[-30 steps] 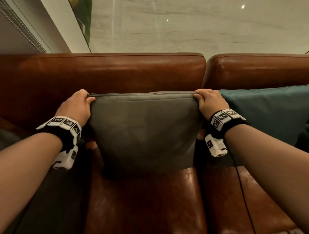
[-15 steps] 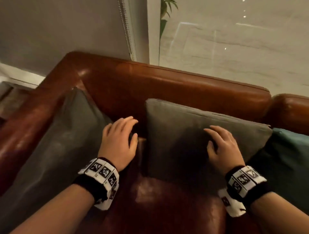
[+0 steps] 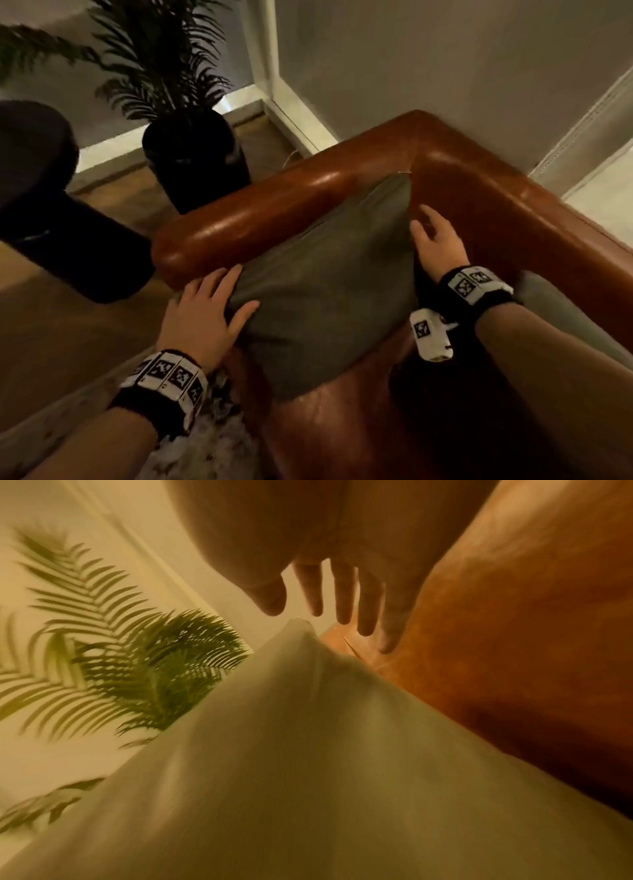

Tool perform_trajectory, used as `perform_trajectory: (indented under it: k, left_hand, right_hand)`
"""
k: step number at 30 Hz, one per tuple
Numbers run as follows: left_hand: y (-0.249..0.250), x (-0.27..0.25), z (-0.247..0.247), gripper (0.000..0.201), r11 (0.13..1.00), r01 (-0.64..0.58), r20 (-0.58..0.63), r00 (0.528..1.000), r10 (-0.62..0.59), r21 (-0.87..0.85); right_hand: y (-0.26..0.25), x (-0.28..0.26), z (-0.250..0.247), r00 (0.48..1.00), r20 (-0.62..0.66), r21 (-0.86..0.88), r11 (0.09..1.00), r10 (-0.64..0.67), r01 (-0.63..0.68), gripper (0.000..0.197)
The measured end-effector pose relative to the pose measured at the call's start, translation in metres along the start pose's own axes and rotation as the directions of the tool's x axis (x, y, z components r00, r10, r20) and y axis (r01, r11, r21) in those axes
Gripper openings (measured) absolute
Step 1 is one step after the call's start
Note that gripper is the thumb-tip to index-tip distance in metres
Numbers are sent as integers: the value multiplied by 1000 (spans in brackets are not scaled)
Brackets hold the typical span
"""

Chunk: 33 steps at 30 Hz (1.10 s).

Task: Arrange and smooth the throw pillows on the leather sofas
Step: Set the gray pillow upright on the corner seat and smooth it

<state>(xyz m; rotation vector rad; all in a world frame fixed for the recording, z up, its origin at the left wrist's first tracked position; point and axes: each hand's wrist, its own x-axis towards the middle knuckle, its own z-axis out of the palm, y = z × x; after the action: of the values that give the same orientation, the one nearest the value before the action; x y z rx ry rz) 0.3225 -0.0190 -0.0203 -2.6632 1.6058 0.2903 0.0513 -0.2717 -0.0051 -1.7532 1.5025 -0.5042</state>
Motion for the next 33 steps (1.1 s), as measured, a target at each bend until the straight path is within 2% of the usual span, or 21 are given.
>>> perform_trajectory:
  k: [2,4,5,10,12,14,16,17,18,19,20,21,22,23,24,26,28,29,30,32,33]
  left_hand:
    - [-24,-10,8,66,964,47,-27,998,-56,-262]
    - [-31,-12,15,51,863,71,-68,990,-121,-499]
    - [-31,-12,16,42,834,74,-96,984,-151,-546]
    - [-21,-11,4,14,812,34,-244,946,-215,-583]
    - [-29,-5,0,12,806,47,-255,936,-242,-590]
    - [-39,5,4,21,813,131,-173,946,-273,-568]
    - [-39,6,9,43,840,258,-76,941,-331,-477]
    - [-34,3,11,51,865,272,-113,931,-348,-422]
    - [-24,-3,11,54,899,237,-207,922,-328,-368]
    - [-8,-10,10,55,938,168,-312,913,-265,-304]
    - [11,-15,11,55,967,87,-386,905,-178,-241]
    - [31,-18,15,56,983,-3,-411,909,-74,-185]
    - [52,-16,21,59,986,-85,-385,923,25,-140]
    - [69,-10,31,62,985,-133,-326,941,91,-108]
    - [81,-1,41,64,987,-138,-266,957,113,-79]
    - [87,19,55,67,996,-92,-184,979,90,-1]
    - [79,36,65,68,995,-74,-196,977,87,73]
    - [71,42,67,68,996,-48,-209,976,64,77]
    - [59,46,69,67,998,-7,-220,975,19,56]
    - [29,49,72,68,998,60,-228,972,-61,-11]
    - [15,46,74,69,998,56,-217,974,-59,-19]
  right_hand:
    - [-13,30,7,993,33,76,990,114,-117,58]
    - [-16,50,14,992,37,70,990,120,-122,57]
    - [-14,55,18,995,36,54,994,97,-99,52]
    - [-7,58,18,986,-166,-22,1000,8,-12,43]
    - [-7,61,16,986,-161,-29,999,-37,33,45]
    - [-8,63,19,995,-85,-70,997,-48,42,48]
    - [-5,60,26,998,-46,-112,993,32,-37,53]
    - [-4,55,29,996,-74,-131,989,57,-66,57]
    - [-4,44,30,991,-135,-159,987,9,-31,59]
    - [-6,29,35,974,-182,-206,974,-138,99,59]
    - [-8,10,43,924,-169,-246,922,-344,298,57]
    - [-8,-7,55,834,-75,-268,817,-546,511,54]
    - [-7,-24,71,722,80,-296,675,-687,676,52]
    - [-3,-35,88,621,239,-344,533,-747,773,52]
    - [1,-43,104,568,359,-419,415,-741,807,53]
    - [4,-41,124,571,457,-556,283,-682,782,57]
    - [3,-18,124,543,510,-603,172,-667,779,62]
    - [4,0,121,552,509,-621,162,-661,767,64]
    - [5,20,114,607,472,-644,221,-639,732,65]
    - [13,61,96,803,308,-688,464,-510,558,63]
    - [20,76,86,873,252,-699,545,-418,463,62]
